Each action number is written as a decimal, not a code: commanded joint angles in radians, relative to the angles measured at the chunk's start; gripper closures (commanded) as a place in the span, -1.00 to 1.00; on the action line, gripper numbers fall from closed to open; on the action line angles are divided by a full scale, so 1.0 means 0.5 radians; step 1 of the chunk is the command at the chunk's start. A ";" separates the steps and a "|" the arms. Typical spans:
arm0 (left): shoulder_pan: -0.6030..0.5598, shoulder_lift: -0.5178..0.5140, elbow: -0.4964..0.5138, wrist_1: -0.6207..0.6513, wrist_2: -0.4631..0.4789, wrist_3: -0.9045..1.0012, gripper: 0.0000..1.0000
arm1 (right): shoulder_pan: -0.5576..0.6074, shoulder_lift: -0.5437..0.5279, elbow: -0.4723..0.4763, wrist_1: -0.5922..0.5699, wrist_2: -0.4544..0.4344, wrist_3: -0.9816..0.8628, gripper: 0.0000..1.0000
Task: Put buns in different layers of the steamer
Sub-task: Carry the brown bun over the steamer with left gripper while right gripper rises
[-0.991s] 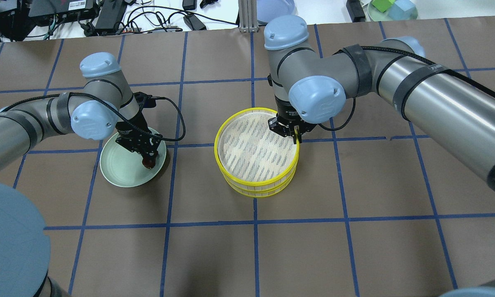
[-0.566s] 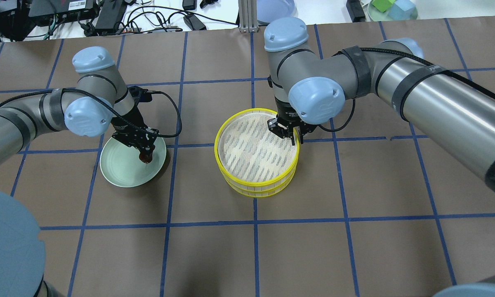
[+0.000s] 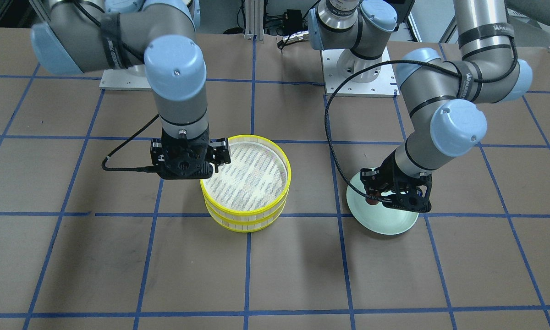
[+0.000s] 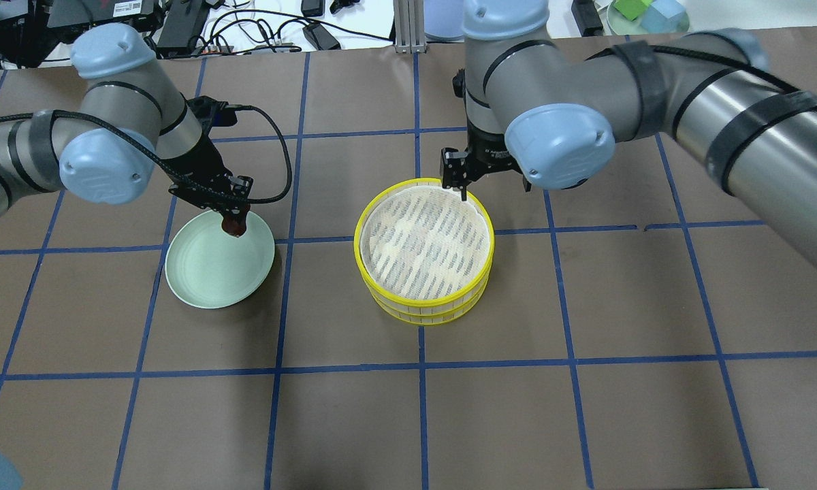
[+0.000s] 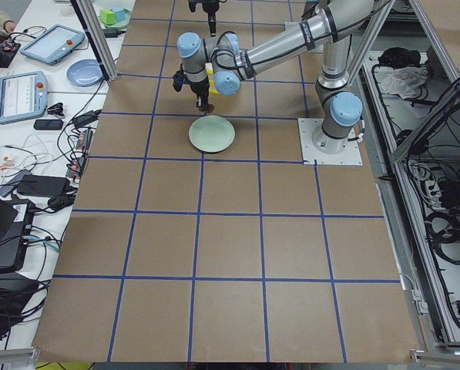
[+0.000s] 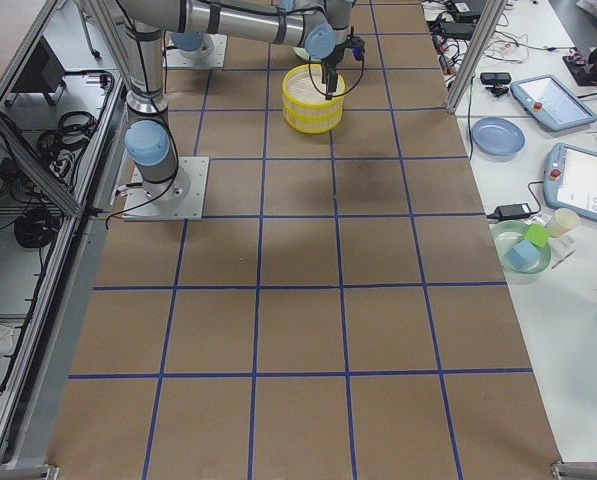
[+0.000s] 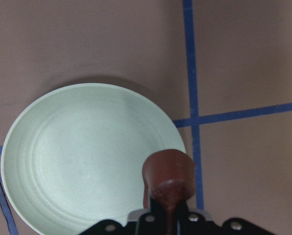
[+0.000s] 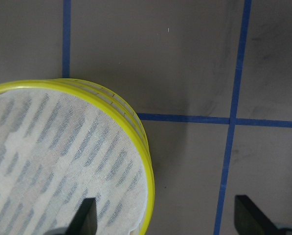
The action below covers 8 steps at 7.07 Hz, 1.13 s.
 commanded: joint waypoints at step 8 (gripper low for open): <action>-1.008 -0.048 0.146 0.268 -0.090 -1.567 1.00 | -0.470 -0.469 -0.193 0.705 0.077 -0.491 -0.98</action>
